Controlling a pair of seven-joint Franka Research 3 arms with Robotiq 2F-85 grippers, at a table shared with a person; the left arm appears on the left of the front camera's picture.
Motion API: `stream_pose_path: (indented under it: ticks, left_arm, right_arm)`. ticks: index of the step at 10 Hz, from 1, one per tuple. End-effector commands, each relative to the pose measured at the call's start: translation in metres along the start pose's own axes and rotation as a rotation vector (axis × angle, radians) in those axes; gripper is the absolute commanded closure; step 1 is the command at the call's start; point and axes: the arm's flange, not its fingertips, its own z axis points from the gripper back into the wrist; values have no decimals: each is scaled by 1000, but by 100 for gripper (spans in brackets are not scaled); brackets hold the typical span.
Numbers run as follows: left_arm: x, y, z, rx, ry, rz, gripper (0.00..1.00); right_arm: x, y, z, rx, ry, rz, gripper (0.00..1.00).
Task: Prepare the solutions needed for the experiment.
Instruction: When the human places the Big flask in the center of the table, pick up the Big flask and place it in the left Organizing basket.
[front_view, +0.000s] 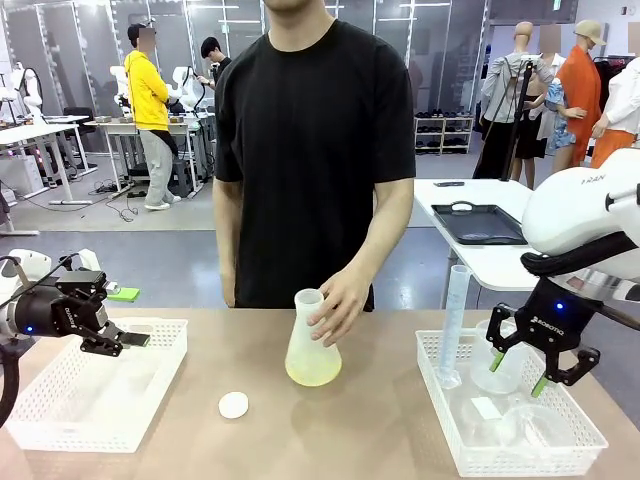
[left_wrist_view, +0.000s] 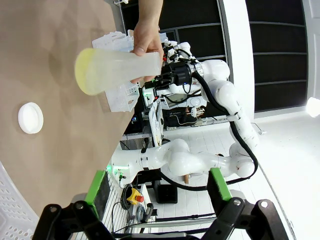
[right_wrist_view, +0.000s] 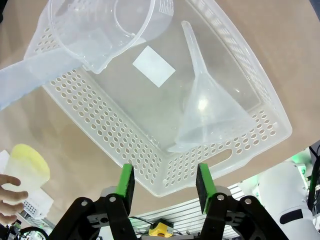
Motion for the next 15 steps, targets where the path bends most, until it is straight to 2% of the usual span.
stream_pose_path:
  ticks: [1,4,5,8,9,10,11,13,15]
  left_arm:
    - [2,-3,0,3,-2,7,0]
    - [2,-3,0,3,-2,7,0]
    - [2,-3,0,3,-2,7,0]
    - [2,-3,0,3,-2,7,0]
    - [2,-3,0,3,-2,7,0]
    - [2,-3,0,3,-2,7,0]
    - [2,-3,0,3,-2,7,0]
    - [2,-3,0,3,-2,7,0]
    - [2,-3,0,3,-2,7,0]
  right_arm:
    - [-1,0,2,0,-5,0,37]
    - [0,0,0,0,0,0,37]
    - [-27,-2,5,31,-57,35,37]
    - [-66,-11,33,229,-90,59,37]
    - [-73,-15,43,295,-78,80,37]
    - [-78,-20,51,409,-1,127,37]
    - [-76,-24,56,522,17,132,37]
    - [-63,-29,62,680,116,221,37]
    - [-42,-23,54,826,83,326,37]
